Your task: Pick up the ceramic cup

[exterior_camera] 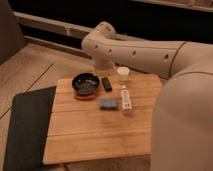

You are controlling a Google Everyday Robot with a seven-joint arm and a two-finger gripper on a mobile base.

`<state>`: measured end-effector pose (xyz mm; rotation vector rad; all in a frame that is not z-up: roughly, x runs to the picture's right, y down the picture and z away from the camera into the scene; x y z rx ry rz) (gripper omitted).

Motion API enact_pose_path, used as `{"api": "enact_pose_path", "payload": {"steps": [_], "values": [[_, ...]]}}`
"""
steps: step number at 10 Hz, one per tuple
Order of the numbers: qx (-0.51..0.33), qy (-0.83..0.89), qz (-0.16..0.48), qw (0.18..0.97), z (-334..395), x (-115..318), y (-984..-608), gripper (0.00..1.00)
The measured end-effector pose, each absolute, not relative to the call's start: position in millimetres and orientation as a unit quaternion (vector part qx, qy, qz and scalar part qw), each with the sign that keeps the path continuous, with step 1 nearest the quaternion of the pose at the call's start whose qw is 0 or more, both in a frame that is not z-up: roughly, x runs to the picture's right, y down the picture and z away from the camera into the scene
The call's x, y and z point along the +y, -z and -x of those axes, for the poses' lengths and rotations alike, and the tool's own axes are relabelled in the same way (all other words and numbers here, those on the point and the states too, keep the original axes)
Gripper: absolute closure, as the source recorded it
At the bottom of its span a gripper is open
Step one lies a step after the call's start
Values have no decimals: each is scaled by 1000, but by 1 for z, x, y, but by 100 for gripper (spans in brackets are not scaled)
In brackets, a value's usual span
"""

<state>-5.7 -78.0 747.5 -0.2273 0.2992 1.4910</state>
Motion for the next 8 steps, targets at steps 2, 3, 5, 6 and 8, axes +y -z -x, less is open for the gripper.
{"api": "enact_pose_path", "payload": {"steps": [2, 3, 5, 6, 8], "values": [[140, -709, 114, 682, -26, -83, -773, 35], [134, -717, 110, 675, -41, -92, -776, 35], [110, -741, 77, 658, -102, -130, -776, 35], [103, -747, 65, 654, -126, -142, -775, 35], [93, -752, 46, 651, -159, -160, -779, 35]]}}
